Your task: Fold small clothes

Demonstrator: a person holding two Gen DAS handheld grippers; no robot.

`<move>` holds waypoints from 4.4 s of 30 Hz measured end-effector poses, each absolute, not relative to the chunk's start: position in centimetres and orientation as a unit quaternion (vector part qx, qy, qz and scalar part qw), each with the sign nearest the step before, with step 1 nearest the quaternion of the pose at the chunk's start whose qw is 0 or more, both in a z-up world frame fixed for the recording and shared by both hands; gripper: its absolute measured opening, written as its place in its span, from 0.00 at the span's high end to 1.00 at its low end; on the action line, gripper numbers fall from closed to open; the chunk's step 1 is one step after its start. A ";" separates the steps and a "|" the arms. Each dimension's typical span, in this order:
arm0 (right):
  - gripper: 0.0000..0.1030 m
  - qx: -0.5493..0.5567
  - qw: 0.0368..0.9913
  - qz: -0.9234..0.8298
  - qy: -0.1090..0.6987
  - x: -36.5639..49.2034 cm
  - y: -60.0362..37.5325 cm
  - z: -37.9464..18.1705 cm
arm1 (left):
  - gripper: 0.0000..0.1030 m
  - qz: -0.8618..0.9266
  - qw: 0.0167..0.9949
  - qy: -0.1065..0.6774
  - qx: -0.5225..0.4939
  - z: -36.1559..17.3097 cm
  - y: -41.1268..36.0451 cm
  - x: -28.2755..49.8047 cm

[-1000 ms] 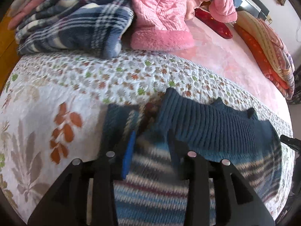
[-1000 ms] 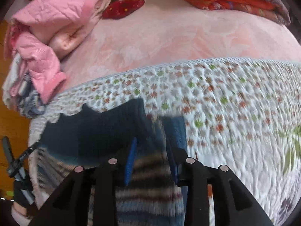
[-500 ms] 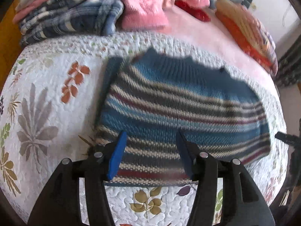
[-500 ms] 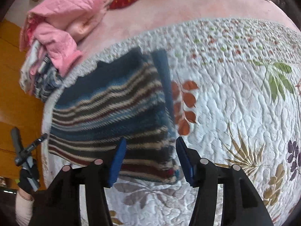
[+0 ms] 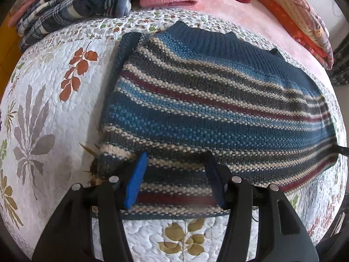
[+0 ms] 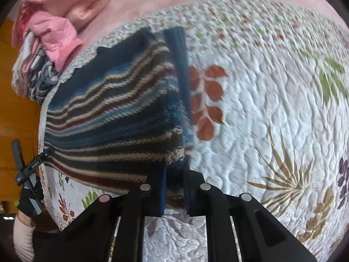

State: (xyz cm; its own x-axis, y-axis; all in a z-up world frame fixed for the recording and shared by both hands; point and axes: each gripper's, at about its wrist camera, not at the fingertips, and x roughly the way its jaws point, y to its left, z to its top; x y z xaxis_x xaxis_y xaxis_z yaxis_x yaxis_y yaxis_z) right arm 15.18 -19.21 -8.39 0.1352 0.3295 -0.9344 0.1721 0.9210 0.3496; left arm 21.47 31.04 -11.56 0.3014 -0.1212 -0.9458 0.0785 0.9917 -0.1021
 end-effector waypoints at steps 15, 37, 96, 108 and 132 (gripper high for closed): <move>0.61 0.226 0.739 0.078 0.630 15.4 -20.9 -7.6 | 0.46 -0.066 0.820 0.567 -0.030 -10.4 30.3 21.9; 0.42 0.326 0.715 0.090 0.612 16.7 -22.8 -11.8 | 0.33 -0.076 0.822 0.560 -0.064 -12.4 28.1 23.6; 0.75 -0.031 0.757 0.248 0.604 20.4 6.8 1.9 | 0.30 -0.112 0.814 0.546 -0.161 -8.4 31.6 25.2; 0.73 -0.051 0.725 0.248 0.640 19.3 11.8 -4.6 | 0.31 -0.127 0.791 0.555 -0.225 -8.9 33.0 25.7; 0.52 0.183 0.741 0.242 0.599 16.0 -1.2 -1.7 | 0.26 -0.179 0.766 0.579 -0.213 -10.3 28.7 25.1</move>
